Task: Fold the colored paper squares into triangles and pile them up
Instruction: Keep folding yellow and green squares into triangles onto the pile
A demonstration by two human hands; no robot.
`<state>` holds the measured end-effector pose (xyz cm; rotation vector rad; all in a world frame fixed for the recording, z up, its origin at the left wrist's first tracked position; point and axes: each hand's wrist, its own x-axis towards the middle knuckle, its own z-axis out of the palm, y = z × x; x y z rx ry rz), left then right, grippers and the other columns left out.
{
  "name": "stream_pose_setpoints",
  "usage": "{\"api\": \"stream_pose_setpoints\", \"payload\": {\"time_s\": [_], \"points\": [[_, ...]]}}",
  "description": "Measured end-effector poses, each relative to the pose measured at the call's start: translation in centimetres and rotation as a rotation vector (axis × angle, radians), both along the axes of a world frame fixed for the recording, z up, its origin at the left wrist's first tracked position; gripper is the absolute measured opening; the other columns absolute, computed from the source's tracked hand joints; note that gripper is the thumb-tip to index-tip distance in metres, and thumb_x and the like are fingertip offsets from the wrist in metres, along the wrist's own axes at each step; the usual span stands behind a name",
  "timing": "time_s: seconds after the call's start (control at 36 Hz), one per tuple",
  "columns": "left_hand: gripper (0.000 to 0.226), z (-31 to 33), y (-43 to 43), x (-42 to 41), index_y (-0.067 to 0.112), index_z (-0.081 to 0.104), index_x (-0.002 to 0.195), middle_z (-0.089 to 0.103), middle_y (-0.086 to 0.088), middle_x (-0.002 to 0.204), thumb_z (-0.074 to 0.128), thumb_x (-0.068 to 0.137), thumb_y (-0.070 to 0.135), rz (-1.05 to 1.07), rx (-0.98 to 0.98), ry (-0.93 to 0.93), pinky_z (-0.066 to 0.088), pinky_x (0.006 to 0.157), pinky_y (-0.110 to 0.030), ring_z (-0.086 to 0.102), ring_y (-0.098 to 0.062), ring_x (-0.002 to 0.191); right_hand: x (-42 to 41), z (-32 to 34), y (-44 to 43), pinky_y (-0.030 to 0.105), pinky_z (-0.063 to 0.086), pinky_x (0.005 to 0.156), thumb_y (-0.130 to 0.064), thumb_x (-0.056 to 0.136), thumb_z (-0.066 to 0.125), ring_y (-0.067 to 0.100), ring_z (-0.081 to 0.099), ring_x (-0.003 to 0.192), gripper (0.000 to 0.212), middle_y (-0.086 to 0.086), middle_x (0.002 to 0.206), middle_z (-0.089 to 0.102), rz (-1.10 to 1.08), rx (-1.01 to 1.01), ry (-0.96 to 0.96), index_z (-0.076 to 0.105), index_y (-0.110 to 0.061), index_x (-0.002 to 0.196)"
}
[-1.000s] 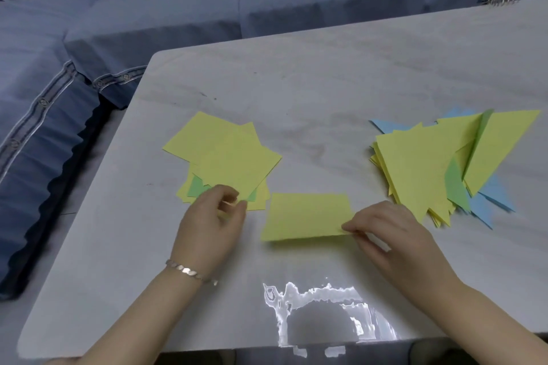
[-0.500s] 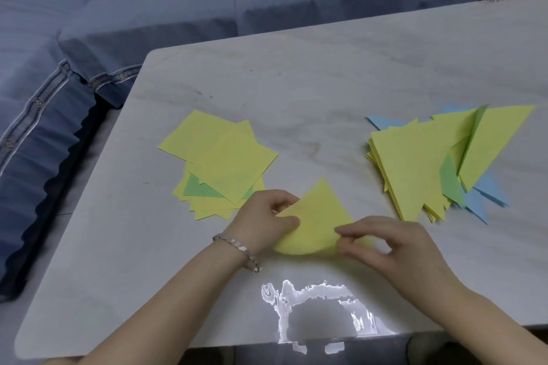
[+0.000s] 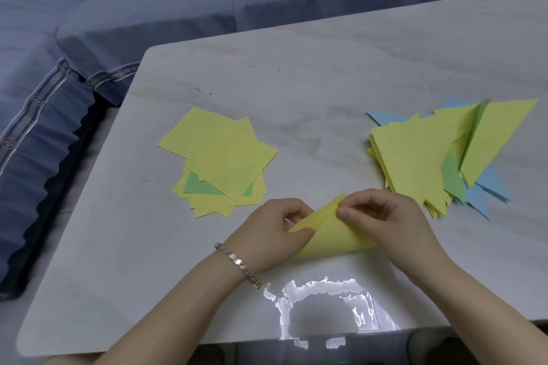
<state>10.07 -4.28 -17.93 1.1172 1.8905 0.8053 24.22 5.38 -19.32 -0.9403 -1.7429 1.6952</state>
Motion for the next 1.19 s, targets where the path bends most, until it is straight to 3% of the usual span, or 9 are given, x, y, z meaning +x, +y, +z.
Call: {"api": "stream_pose_setpoints", "payload": {"time_s": [0.11, 0.33, 0.47, 0.53, 0.64, 0.75, 0.83, 0.92, 1.19], "points": [[0.029, 0.3, 0.6, 0.3, 0.035, 0.055, 0.08, 0.064, 0.011, 0.07, 0.066, 0.077, 0.008, 0.142, 0.145, -0.103, 0.042, 0.056, -0.018, 0.047, -0.009, 0.052, 0.0, 0.7, -0.3, 0.006, 0.042, 0.061, 0.002, 0.069, 0.075, -0.004, 0.06, 0.061, 0.03, -0.013, 0.061, 0.067, 0.003, 0.067, -0.007, 0.069, -0.026, 0.057], [0.035, 0.2, 0.8, 0.8, 0.028, 0.055, 0.064, 0.057, 0.019, 0.051, 0.061, 0.074, -0.005, 0.2, 0.179, -0.082, 0.037, 0.056, -0.02, 0.04, -0.008, 0.046, 0.2, 1.1, -0.6, 0.005, 0.043, 0.06, -0.002, 0.068, 0.077, -0.004, 0.06, 0.058, 0.025, -0.016, 0.06, 0.067, -0.085, 0.144, -0.031, 0.068, -0.023, 0.058], [0.01, 0.7, 0.8, 1.5, 0.026, 0.063, 0.082, 0.06, 0.015, 0.052, 0.068, 0.081, 0.017, 0.248, 0.236, -0.229, 0.035, 0.051, -0.009, 0.045, 0.002, 0.045, 0.0, 1.3, -0.4, 0.005, 0.042, 0.057, 0.001, 0.068, 0.076, -0.002, 0.058, 0.055, 0.023, -0.016, 0.055, 0.064, -0.098, 0.14, -0.008, 0.067, -0.019, 0.06], [0.021, 0.6, 0.9, 1.7, 0.029, 0.064, 0.085, 0.063, 0.012, 0.058, 0.077, 0.072, 0.02, 0.245, 0.252, -0.253, 0.04, 0.056, -0.009, 0.051, 0.002, 0.05, -0.1, 1.3, -0.4, 0.005, 0.041, 0.055, 0.002, 0.068, 0.076, -0.001, 0.055, 0.052, 0.024, -0.015, 0.053, 0.062, -0.108, 0.123, 0.012, 0.066, -0.019, 0.063], [0.03, 0.5, 1.1, 2.1, 0.033, 0.066, 0.072, 0.057, 0.015, 0.055, 0.075, 0.071, 0.004, 0.317, 0.32, -0.183, 0.04, 0.056, -0.007, 0.045, 0.001, 0.047, -0.1, 1.3, -0.4, 0.006, 0.041, 0.056, 0.0, 0.069, 0.075, 0.002, 0.053, 0.053, 0.023, -0.011, 0.055, 0.062, -0.116, 0.095, 0.046, 0.065, -0.019, 0.073], [0.03, 0.4, 1.4, 2.1, 0.031, 0.067, 0.071, 0.057, 0.014, 0.055, 0.073, 0.073, 0.002, 0.451, 0.37, -0.199, 0.041, 0.057, -0.005, 0.048, 0.004, 0.048, 0.3, 1.1, -0.2, 0.007, 0.045, 0.061, -0.002, 0.071, 0.075, 0.007, 0.056, 0.061, 0.025, -0.008, 0.064, 0.067, -0.127, 0.062, 0.043, 0.068, -0.024, 0.079], [0.033, 0.3, 1.5, 2.1, 0.035, 0.066, 0.07, 0.061, 0.021, 0.054, 0.073, 0.073, 0.003, 0.474, 0.389, -0.157, 0.041, 0.061, -0.004, 0.054, 0.007, 0.056, 0.6, 1.0, -0.3, 0.005, 0.044, 0.064, -0.006, 0.071, 0.075, 0.001, 0.059, 0.064, 0.028, -0.013, 0.073, 0.07, -0.126, 0.093, -0.006, 0.069, -0.032, 0.078], [0.035, 0.2, 1.4, 2.3, 0.04, 0.064, 0.069, 0.063, 0.027, 0.061, 0.073, 0.073, 0.006, 0.453, 0.385, -0.107, 0.043, 0.065, -0.006, 0.056, 0.006, 0.063, 0.7, 1.0, -0.5, 0.002, 0.041, 0.064, -0.006, 0.071, 0.075, -0.011, 0.061, 0.07, 0.029, -0.027, 0.069, 0.067, -0.115, 0.13, -0.034, 0.068, -0.034, 0.077], [0.031, 0.4, 1.1, 2.7, 0.034, 0.067, 0.067, 0.064, 0.021, 0.056, 0.075, 0.07, 0.004, 0.494, 0.396, -0.141, 0.041, 0.06, -0.003, 0.056, 0.007, 0.058, 0.7, 1.1, -0.6, 0.002, 0.04, 0.06, -0.002, 0.071, 0.074, -0.007, 0.057, 0.058, 0.03, -0.02, 0.057, 0.065, -0.126, 0.125, -0.024, 0.068, -0.032, 0.073]]}}
